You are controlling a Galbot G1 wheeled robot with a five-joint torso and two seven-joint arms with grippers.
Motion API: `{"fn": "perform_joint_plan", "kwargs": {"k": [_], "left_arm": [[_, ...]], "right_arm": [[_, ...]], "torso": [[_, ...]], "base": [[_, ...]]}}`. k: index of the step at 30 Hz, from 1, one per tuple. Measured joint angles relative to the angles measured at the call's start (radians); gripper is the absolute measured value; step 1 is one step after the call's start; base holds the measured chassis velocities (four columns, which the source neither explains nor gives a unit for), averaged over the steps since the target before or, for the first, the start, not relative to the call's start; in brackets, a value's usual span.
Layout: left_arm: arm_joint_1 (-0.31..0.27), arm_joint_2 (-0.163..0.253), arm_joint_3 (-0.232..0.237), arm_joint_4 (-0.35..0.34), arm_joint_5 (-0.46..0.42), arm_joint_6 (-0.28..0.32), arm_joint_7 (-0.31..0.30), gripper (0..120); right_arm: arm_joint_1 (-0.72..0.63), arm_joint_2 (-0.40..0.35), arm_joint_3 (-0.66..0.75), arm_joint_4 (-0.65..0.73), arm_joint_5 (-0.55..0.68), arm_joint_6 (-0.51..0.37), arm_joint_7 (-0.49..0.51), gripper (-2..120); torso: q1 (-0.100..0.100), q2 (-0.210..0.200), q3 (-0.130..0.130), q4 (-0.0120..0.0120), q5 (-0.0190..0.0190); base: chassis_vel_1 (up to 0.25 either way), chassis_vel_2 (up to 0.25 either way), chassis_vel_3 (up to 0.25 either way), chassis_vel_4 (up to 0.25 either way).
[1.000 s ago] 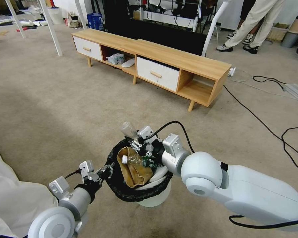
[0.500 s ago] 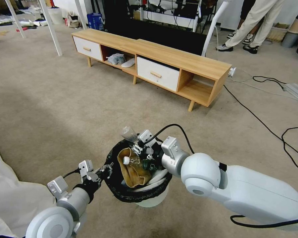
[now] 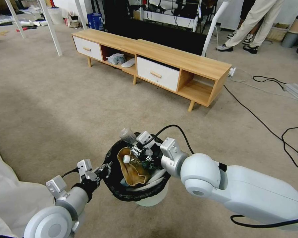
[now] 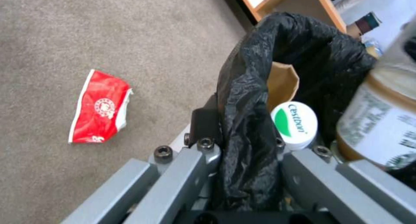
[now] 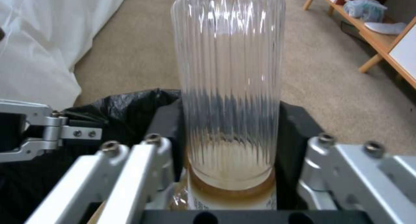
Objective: Pick up the trash bin and place the garbage on the floor into it.
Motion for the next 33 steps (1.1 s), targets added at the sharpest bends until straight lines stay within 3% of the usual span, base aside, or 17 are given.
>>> {"fn": "perform_joint_plan", "kwargs": {"k": [3, 10, 12, 17, 33], "left_arm": [[-0.006, -0.001, 0.0, 0.014, 0.0, 0.0, -0.001, 0], [-0.01, -0.005, 0.003, 0.023, 0.007, -0.001, -0.003, 0], [-0.011, -0.006, 0.003, 0.029, 0.018, -0.002, -0.003, 0], [-0.012, -0.007, 0.002, 0.034, 0.032, -0.004, -0.004, 0], [-0.022, -0.016, -0.004, 0.047, 0.062, -0.008, -0.015, 0]], "right_arm": [[0.008, -0.011, 0.008, 0.015, 0.003, 0.0, -0.008, 59], [0.008, -0.022, 0.012, 0.03, 0.005, 0.0, -0.015, 80], [0.009, -0.022, 0.015, 0.033, 0.005, 0.0, -0.017, 93], [0.014, -0.021, 0.017, 0.037, 0.006, 0.0, -0.019, 98], [0.026, -0.027, 0.032, 0.059, -0.001, 0.007, -0.024, 98]], "torso": [[0.0, 0.0, 0.0, 0.0, 0.0], [0.0, 0.0, 0.0, 0.0, 0.0], [0.0, 0.0, 0.0, 0.0, 0.0], [0.0, 0.0, 0.0, 0.0, 0.0], [0.0, 0.0, 0.0, 0.0, 0.0]], "base": [[0.0, 0.0, 0.0, 0.0], [0.0, 0.0, 0.0, 0.0], [0.0, 0.0, 0.0, 0.0], [0.0, 0.0, 0.0, 0.0], [0.0, 0.0, 0.0, 0.0]]}}
